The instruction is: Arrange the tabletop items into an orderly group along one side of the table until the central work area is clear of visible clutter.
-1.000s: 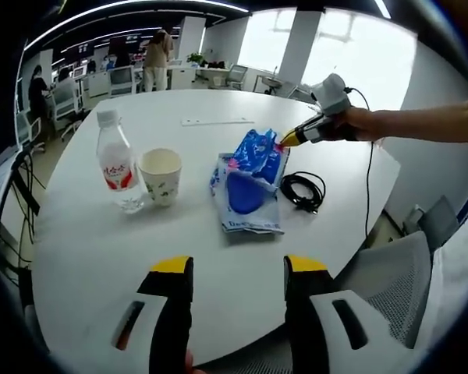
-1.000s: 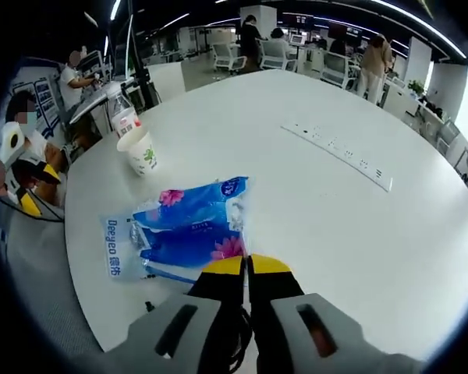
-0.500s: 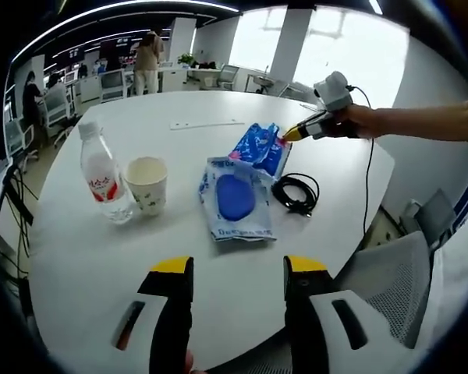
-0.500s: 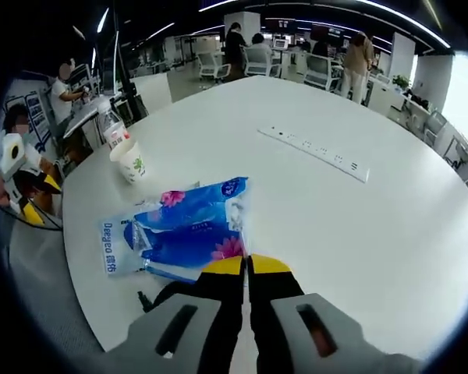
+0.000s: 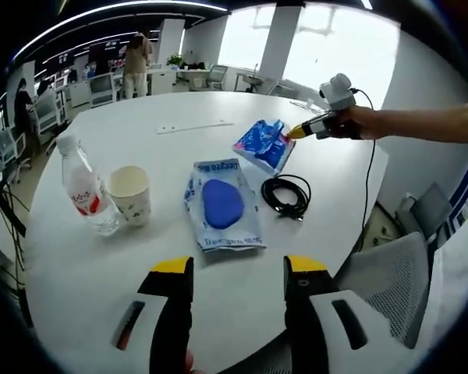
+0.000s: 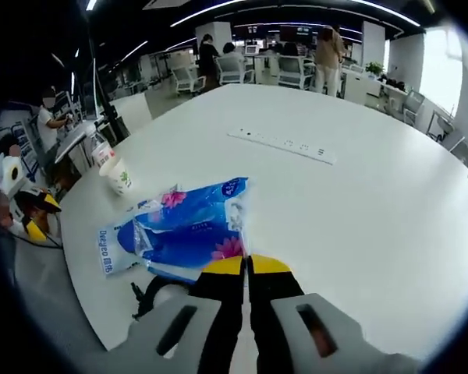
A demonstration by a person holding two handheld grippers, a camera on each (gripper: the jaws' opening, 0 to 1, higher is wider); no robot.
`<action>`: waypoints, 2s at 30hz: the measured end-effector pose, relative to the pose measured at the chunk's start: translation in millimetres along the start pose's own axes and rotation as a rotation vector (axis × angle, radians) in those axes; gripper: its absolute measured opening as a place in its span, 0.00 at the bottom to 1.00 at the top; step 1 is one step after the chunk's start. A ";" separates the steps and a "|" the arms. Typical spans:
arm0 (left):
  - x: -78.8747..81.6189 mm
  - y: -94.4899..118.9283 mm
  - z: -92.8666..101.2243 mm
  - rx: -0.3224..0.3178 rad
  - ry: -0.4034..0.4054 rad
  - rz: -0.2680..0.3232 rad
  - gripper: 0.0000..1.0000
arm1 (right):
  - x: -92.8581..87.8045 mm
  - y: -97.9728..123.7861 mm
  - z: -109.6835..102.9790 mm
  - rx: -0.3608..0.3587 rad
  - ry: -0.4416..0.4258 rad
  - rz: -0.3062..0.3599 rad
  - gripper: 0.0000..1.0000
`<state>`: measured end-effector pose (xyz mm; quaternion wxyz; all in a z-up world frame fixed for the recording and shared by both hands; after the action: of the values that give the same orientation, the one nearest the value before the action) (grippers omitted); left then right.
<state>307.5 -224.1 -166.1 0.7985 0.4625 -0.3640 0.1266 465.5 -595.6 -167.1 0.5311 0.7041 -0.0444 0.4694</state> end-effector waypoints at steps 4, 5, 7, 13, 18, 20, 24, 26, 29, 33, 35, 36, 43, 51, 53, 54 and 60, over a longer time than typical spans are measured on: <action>0.9 -3.0 1.3 -0.002 0.009 0.002 0.45 | -9.0 7.1 9.5 -0.018 -0.032 0.002 0.00; 1.1 -3.9 1.9 -0.003 0.008 0.002 0.45 | -10.7 8.3 11.2 -0.021 -0.037 0.001 0.00; 1.1 -7.1 3.6 -0.008 0.005 -0.002 0.45 | -15.2 10.9 15.7 -0.029 -0.050 0.000 0.00; -0.5 -12.9 7.9 -0.019 -0.001 -0.016 0.45 | -29.5 14.0 29.7 -0.045 -0.081 -0.009 0.00; -1.2 -14.4 8.9 -0.019 -0.004 -0.024 0.46 | -33.6 14.9 33.7 -0.053 -0.103 -0.014 0.00; -1.6 -14.4 7.8 -0.015 -0.005 -0.027 0.45 | -34.9 14.1 34.2 -0.053 -0.105 -0.018 0.00; -1.7 -12.3 5.6 -0.006 0.003 -0.025 0.45 | -39.9 11.5 37.4 -0.053 -0.116 -0.029 0.00; -1.9 -11.5 4.6 -0.001 0.007 -0.024 0.45 | -40.7 9.8 38.2 -0.053 -0.123 -0.029 0.00; -2.6 -10.4 3.3 0.006 0.011 -0.026 0.45 | -40.9 6.6 37.4 -0.050 -0.142 -0.030 0.00; -3.5 -9.0 2.1 0.014 0.017 -0.027 0.45 | -41.2 -0.1 37.2 -0.051 -0.164 -0.033 0.00; -3.9 -8.1 1.0 0.018 0.018 -0.027 0.45 | -41.8 -4.8 37.8 -0.051 -0.175 -0.035 0.00; -4.0 -7.6 0.7 0.019 0.019 -0.028 0.46 | -41.9 -5.9 37.6 -0.051 -0.177 -0.036 0.00; -4.9 -1.7 -3.2 0.038 0.030 -0.026 0.46 | -43.0 -14.9 37.1 -0.059 -0.218 -0.049 0.00; -6.1 2.8 -6.1 0.056 0.045 -0.024 0.45 | -43.7 -20.0 40.1 -0.068 -0.266 -0.054 0.00; -6.5 3.8 -6.1 0.060 0.048 -0.024 0.45 | -44.0 -18.5 36.8 -0.072 -0.274 -0.055 0.00; -6.7 4.2 -6.4 0.062 0.047 -0.025 0.45 | -44.8 -18.1 35.0 -0.074 -0.277 -0.060 0.00; -7.2 5.4 -6.2 0.071 0.052 -0.027 0.45 | -52.8 -20.2 32.9 -0.078 -0.316 -0.073 0.00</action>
<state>302.4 -215.1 -169.4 0.7923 0.4919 -0.3323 0.1406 467.7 -636.0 -218.5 0.5612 0.7491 -0.1198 0.3311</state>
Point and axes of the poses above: the point that each gripper's makers call its tool centre point, and the gripper's own axes: y roughly backward along the fingers, z roughly to its right, x roughly out of its top, the point moved 10 cm from there along y, roughly backward along the fingers, and after that the axes turned 8 degrees about y, right-handed, at the moved point
